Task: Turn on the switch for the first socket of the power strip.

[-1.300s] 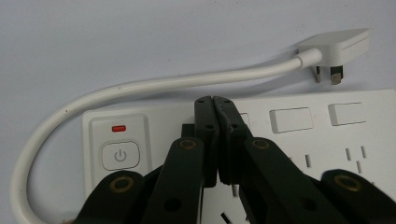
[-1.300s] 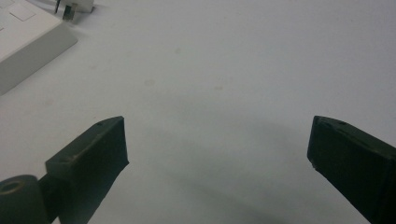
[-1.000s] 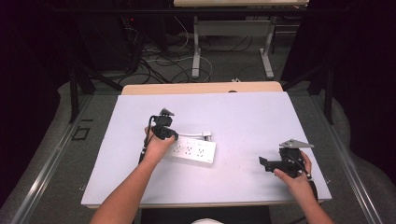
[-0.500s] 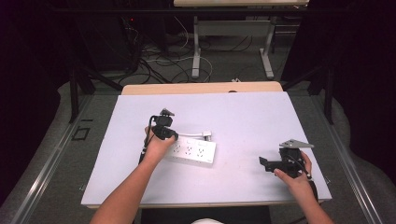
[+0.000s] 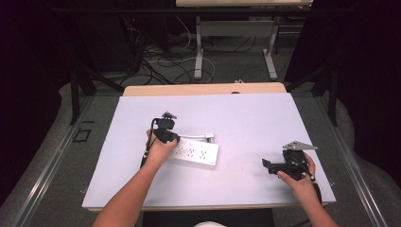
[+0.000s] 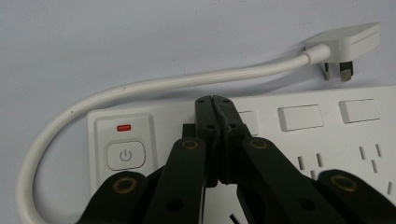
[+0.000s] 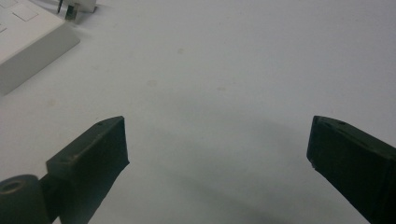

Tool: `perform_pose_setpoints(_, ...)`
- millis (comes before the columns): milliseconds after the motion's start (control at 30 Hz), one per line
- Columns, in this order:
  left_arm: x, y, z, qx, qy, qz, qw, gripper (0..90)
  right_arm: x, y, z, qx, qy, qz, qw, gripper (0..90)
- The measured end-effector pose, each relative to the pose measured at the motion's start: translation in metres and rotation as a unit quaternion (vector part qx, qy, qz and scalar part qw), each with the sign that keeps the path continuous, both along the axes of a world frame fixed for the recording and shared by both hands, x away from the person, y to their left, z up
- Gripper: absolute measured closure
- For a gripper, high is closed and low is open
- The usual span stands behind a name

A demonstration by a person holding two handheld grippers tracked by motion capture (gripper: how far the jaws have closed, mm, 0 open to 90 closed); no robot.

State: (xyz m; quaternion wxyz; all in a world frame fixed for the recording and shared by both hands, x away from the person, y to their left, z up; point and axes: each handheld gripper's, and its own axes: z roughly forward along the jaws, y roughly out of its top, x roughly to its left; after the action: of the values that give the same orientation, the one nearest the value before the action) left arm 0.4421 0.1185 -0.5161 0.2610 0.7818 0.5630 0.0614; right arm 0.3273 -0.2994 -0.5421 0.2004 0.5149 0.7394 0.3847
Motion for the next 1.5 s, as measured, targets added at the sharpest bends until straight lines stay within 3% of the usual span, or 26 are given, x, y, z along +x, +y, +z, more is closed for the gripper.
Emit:
perform_pose_setpoints(567, 0.0, 0.002, 0.0, -0.006, 0.004, 0.0, 1.0, 90.0, 0.0, 0.0, -0.001, 0.0, 0.002, 0.0, 1.0, 4.7)
perform_pose_setpoints(867, -0.001, 0.004, -0.001, -0.004, -0.007, 0.006, 1.0, 90.0, 0.0, 0.0, -0.001, 0.001, 0.004, -0.002, 1.0, 4.7)
perform_pose_setpoints(1267, -0.005, 0.007, 0.006, -0.005, -0.05, 0.002, 0.9987, 88.8, 0.0, 0.001, -0.001, 0.003, 0.006, -0.004, 1.0, 4.8)
perform_pose_setpoints(1500, -0.008, 0.01, 0.01, -0.017, -0.069, 0.006, 0.9975, 87.5, 0.0, 0.0, -0.001, 0.003, 0.006, -0.003, 1.0, 4.8)
